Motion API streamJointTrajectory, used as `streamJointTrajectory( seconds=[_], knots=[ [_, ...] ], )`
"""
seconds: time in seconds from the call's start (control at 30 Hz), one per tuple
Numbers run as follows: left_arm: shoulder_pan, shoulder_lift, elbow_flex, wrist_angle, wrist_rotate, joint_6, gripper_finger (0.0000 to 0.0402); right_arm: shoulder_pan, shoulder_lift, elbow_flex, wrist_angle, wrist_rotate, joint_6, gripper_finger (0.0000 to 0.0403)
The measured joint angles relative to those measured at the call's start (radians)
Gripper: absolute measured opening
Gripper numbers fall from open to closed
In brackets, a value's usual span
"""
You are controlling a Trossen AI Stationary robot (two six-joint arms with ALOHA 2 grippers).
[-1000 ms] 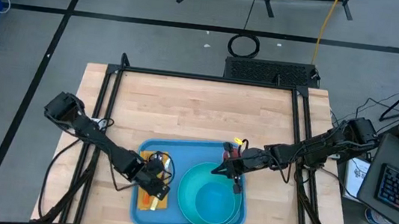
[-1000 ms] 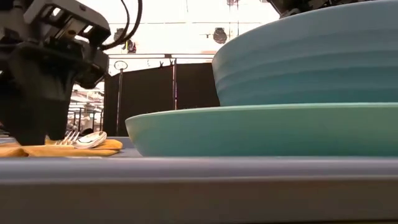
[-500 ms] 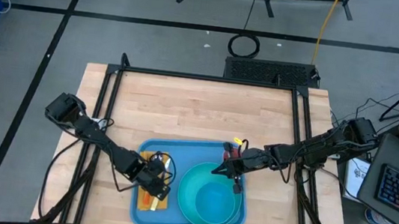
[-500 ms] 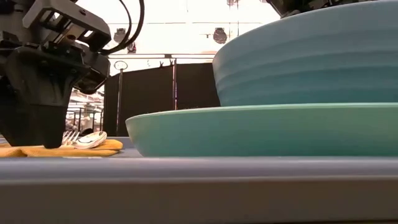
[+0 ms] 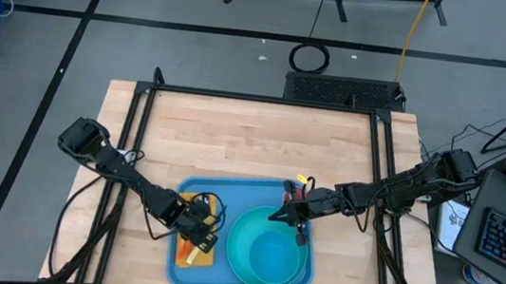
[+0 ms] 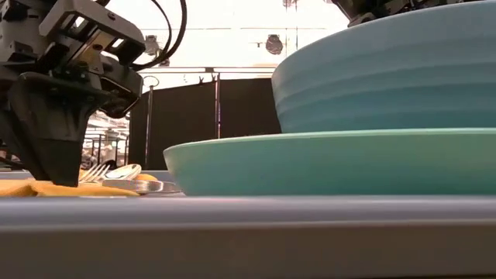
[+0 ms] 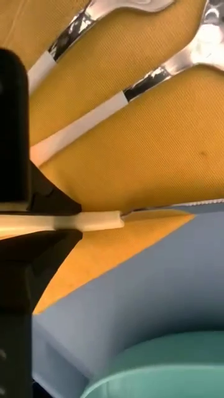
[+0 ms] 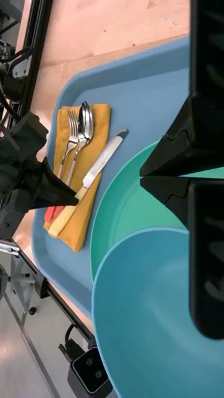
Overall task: Set up tray
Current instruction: Adjust the white table knife on the top of the yellow table napkin
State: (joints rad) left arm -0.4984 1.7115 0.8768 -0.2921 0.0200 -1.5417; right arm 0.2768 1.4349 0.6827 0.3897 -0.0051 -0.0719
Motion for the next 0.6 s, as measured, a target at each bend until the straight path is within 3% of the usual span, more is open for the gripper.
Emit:
streamJointTrajectory(
  seconds=[0.3,0.47,0.6],
  knots=[
    [-0.003,0.001,0.0,0.012,-0.064,-0.01,0.0012,0.0,0.0,0.0,0.0,0.0,0.001,0.0],
    [-0.022,0.002,-0.002,0.017,-0.201,-0.046,0.0,0.0,0.0,0.0,0.001,0.0,0.006,0.0],
    [-0.038,0.003,-0.001,0.015,-0.226,-0.065,0.0,0.0,0.0,0.0,0.0,-0.003,0.004,0.0]
  ],
)
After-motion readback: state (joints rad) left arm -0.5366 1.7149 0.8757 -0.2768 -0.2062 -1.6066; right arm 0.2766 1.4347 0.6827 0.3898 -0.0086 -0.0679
